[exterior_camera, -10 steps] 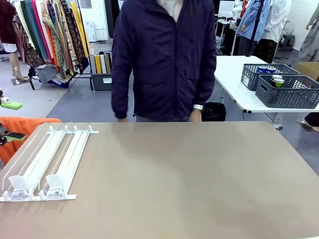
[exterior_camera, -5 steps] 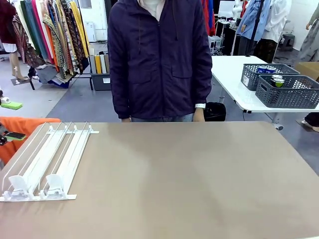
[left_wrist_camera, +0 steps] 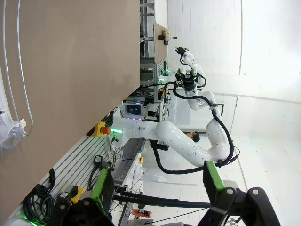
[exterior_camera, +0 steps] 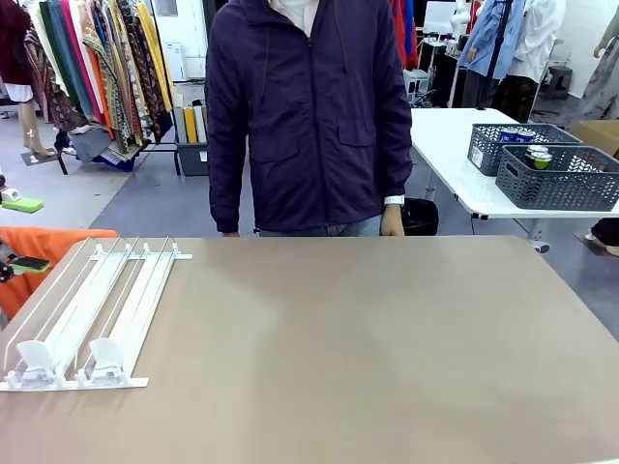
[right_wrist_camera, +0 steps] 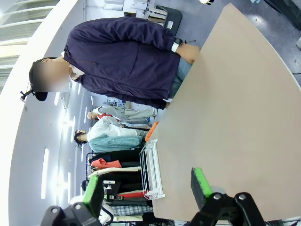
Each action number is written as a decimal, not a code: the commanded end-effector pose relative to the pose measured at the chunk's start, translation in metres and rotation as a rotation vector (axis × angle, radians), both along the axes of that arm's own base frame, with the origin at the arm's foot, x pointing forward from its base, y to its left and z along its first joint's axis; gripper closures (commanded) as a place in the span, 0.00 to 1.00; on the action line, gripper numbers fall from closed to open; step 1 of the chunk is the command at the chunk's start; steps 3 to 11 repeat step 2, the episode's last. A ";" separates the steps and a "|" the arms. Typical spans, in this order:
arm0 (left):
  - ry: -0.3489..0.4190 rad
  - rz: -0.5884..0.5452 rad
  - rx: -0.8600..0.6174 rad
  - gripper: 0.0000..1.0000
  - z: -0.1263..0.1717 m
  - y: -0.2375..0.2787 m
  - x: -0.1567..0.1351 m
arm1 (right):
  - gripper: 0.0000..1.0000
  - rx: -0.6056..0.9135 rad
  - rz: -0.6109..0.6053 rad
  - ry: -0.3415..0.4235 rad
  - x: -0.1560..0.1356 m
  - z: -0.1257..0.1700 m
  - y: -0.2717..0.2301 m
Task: Retrieve and store the cans from the dispenser.
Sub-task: Pick up one can from the Automatic Can Dispenser and place it in the middle of the table.
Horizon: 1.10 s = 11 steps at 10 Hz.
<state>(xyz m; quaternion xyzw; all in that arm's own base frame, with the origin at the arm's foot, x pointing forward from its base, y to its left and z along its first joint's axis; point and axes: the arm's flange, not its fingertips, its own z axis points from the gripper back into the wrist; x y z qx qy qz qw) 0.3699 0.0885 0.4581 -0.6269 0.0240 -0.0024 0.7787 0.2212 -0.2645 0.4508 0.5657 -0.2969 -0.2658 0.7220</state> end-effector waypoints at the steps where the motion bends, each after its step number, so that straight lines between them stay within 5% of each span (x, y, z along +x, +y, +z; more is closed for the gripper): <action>1: -0.010 -0.004 -0.013 0.00 0.001 0.000 -0.002 | 0.00 -0.017 0.008 -0.021 0.001 0.001 -0.002; 11: -0.010 -0.004 -0.013 0.00 0.001 0.000 -0.002 | 0.00 -0.017 0.008 -0.021 0.001 0.001 -0.002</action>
